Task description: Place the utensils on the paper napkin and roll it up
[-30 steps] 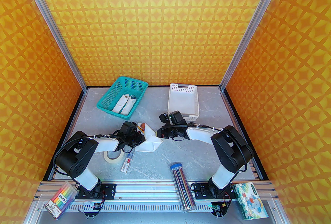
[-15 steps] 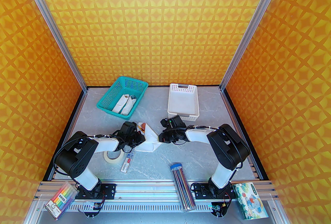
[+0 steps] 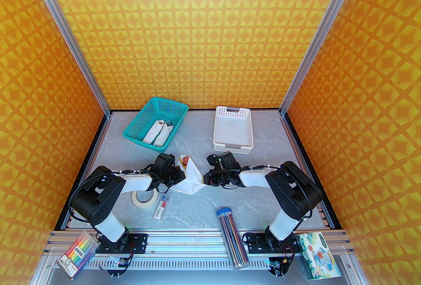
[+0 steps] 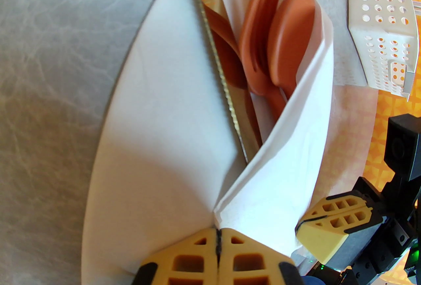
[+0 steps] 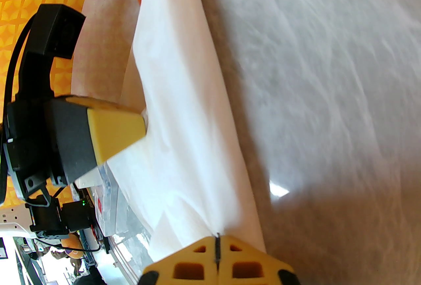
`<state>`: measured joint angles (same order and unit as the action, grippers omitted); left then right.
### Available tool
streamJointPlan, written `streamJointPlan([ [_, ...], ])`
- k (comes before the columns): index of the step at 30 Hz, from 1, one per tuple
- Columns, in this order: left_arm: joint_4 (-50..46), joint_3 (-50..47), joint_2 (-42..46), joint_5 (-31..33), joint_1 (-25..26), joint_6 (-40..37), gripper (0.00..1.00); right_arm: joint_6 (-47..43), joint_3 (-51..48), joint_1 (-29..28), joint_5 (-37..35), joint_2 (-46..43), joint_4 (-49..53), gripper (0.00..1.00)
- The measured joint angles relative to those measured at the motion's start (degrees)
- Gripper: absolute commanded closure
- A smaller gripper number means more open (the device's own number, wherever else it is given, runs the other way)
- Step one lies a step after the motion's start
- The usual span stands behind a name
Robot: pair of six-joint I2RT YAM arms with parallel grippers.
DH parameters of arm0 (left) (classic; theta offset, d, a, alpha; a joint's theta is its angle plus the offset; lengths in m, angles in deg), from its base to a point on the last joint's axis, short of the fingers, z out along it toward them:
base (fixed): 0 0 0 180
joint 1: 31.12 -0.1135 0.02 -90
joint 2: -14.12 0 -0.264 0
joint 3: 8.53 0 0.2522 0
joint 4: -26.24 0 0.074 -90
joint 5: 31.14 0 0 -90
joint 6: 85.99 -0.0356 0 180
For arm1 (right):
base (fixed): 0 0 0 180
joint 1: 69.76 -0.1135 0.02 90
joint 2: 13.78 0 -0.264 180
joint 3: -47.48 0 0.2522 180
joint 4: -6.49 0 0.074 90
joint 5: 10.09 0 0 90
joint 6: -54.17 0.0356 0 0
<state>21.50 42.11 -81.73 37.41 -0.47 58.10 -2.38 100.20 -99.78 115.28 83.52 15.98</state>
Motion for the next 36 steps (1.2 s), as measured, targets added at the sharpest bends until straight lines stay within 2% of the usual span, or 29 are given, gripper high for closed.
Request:
streamJointPlan([
  [9,-0.72,0.33,0.0,0.15,0.0,-0.66,1.0,-0.15,3.32,0.44,-0.46,-5.68,6.91,1.0],
  [20,-0.74,0.33,0.0,0.24,0.0,-0.9,1.0,0.83,9.84,0.66,-0.02,3.78,2.97,1.0],
  [36,-0.92,0.42,0.0,0.28,0.0,-1.31,1.0,1.05,11.78,0.66,-1.14,9.64,1.38,1.0],
])
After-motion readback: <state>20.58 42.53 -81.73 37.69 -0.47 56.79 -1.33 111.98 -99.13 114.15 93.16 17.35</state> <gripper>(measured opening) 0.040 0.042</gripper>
